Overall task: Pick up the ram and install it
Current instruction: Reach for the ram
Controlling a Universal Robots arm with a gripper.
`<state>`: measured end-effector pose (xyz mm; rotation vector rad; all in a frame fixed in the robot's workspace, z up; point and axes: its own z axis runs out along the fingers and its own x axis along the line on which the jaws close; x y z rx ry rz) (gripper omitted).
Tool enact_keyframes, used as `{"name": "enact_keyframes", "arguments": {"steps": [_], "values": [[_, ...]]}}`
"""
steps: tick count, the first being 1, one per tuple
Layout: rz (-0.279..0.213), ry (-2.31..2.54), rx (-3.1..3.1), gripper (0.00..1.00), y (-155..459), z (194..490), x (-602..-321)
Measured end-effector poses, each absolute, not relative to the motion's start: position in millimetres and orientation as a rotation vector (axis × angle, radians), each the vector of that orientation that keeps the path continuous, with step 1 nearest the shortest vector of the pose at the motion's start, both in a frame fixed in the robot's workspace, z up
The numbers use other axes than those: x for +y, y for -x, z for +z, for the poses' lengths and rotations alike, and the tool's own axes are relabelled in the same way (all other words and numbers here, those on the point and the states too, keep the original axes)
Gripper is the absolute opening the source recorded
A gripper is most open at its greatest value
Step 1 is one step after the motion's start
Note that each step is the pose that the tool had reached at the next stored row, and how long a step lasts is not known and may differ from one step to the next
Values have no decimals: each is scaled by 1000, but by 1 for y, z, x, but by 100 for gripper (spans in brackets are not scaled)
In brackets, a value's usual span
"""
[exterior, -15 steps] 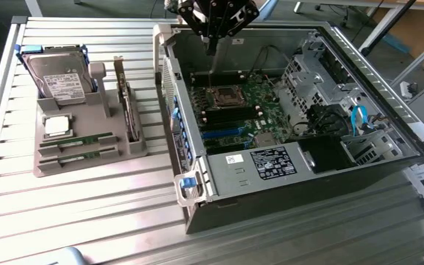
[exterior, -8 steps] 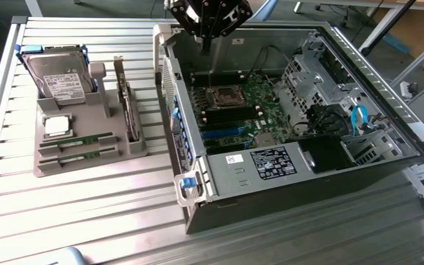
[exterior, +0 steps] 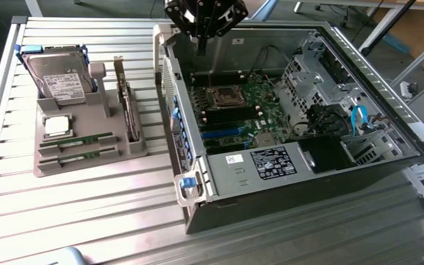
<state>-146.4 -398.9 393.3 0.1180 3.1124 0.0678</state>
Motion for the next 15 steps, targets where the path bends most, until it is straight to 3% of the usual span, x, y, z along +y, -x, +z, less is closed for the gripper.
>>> {"name": "enact_keyframes", "arguments": {"steps": [15], "values": [[68,-118,3113,11,164,393,-399]]}}
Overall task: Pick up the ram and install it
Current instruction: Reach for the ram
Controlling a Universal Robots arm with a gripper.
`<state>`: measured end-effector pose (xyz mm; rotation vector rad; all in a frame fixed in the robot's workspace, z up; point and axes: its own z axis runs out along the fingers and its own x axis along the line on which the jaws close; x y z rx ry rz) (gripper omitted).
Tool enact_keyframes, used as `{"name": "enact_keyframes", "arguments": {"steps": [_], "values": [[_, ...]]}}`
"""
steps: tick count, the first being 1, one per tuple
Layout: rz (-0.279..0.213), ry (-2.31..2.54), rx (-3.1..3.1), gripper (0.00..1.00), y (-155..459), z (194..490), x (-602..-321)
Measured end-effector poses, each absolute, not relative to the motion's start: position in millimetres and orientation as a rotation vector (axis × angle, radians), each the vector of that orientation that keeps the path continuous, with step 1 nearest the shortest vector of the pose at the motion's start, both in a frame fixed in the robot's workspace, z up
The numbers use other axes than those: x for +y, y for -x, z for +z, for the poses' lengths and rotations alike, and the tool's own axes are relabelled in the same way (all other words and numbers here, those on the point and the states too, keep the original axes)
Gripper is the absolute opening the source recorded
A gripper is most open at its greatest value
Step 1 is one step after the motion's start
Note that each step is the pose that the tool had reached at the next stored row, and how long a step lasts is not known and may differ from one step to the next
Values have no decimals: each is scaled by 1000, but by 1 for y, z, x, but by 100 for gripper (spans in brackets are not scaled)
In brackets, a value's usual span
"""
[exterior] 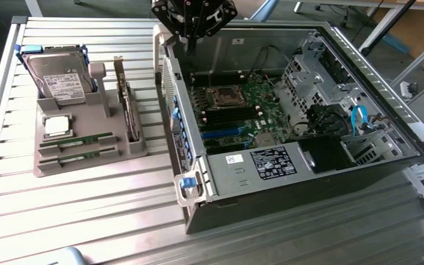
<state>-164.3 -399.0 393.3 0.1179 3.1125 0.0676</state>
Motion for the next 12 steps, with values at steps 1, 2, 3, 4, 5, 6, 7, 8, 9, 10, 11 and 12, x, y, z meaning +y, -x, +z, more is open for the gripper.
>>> {"name": "enact_keyframes", "arguments": {"steps": [1,2,3,4,5,6,7,8,9,10,11,12], "values": [[68,-118,3112,11,166,393,-399],[68,-118,3112,11,167,393,-399],[68,-118,3112,11,168,393,-399],[68,-118,3112,11,170,393,-399],[68,-118,3112,11,170,393,-399],[68,-118,3112,11,171,393,-399],[68,-118,3112,11,173,393,-399],[68,-118,3113,11,174,393,-399],[68,-118,3112,11,175,393,-399],[68,-118,3113,11,176,393,-399],[68,-118,3112,11,177,393,-399],[68,-118,3112,11,178,393,-399]]}}
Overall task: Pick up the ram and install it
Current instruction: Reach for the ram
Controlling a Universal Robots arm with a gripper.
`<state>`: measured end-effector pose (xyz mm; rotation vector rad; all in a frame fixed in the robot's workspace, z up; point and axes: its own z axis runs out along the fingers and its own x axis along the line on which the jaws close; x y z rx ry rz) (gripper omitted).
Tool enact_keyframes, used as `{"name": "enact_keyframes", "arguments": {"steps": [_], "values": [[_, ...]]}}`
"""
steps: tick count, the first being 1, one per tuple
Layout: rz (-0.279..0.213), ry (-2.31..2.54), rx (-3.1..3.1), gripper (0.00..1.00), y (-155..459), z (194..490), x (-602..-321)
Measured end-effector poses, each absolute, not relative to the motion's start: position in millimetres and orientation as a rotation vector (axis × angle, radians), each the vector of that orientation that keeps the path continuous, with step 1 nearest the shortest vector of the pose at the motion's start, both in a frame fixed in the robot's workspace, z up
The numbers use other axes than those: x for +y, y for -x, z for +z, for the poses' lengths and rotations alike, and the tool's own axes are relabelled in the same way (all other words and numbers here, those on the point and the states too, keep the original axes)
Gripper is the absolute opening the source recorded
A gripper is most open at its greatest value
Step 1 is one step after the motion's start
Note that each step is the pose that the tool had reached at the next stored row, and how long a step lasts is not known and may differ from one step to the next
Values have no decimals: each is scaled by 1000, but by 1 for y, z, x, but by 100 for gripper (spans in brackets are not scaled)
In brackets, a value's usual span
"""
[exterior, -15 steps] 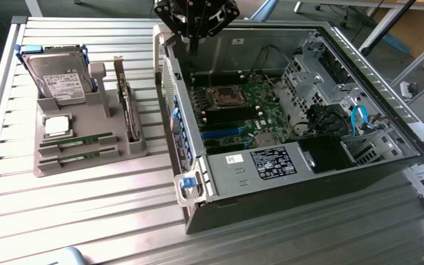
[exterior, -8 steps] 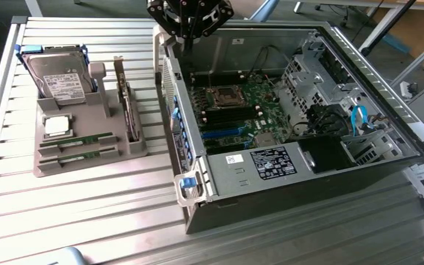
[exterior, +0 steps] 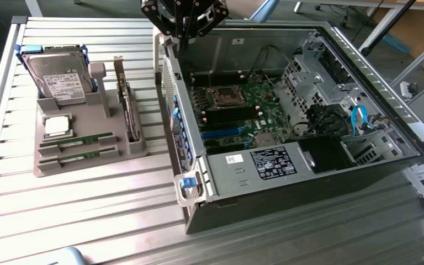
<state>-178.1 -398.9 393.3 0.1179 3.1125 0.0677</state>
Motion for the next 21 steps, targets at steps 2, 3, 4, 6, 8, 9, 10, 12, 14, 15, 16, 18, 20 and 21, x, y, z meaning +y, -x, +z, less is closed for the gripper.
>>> {"name": "enact_keyframes", "arguments": {"steps": [2,3,4,6,8,9,10,12,14,15,16,18,20,21], "values": [[68,-118,3112,11,181,393,-399],[68,-118,3113,11,182,393,-399],[68,-118,3113,11,183,393,-399],[68,-118,3113,11,186,393,-399],[68,-118,3112,11,189,393,-399],[68,-118,3112,11,190,393,-399],[68,-118,3112,11,191,393,-399],[68,-118,3112,11,193,393,-399],[68,-118,3112,11,195,393,-399],[68,-118,3112,11,196,393,-399],[68,-118,3112,11,197,393,-399],[68,-118,3112,11,199,393,-399],[68,-118,3112,11,202,393,-399],[68,-118,3112,11,203,393,-399]]}}
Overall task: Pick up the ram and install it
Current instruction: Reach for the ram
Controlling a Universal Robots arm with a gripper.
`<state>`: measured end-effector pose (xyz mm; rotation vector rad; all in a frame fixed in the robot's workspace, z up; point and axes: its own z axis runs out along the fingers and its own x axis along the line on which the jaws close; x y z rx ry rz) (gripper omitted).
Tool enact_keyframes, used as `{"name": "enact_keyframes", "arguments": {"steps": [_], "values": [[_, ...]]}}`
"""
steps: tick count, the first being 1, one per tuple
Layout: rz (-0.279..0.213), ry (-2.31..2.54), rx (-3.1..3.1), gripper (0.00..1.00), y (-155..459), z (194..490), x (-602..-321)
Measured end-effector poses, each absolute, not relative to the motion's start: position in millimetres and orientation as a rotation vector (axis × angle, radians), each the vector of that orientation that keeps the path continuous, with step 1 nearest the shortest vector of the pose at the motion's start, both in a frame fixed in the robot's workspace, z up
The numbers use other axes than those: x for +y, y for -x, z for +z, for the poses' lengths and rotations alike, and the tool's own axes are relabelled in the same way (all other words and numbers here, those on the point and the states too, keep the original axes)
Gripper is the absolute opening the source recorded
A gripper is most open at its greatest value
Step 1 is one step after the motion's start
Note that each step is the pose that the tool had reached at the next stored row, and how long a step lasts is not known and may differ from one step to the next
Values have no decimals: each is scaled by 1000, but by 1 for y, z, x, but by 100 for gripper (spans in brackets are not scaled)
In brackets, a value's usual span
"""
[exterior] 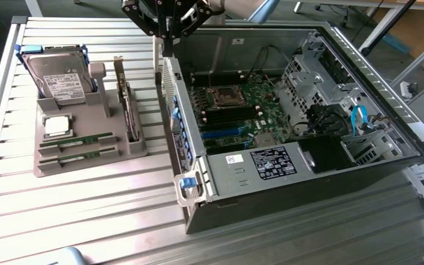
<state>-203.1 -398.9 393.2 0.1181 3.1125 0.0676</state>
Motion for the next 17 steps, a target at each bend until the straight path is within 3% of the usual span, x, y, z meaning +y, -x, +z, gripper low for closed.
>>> {"name": "enact_keyframes", "arguments": {"steps": [17], "values": [[68,-118,3112,11,225,393,-399]]}}
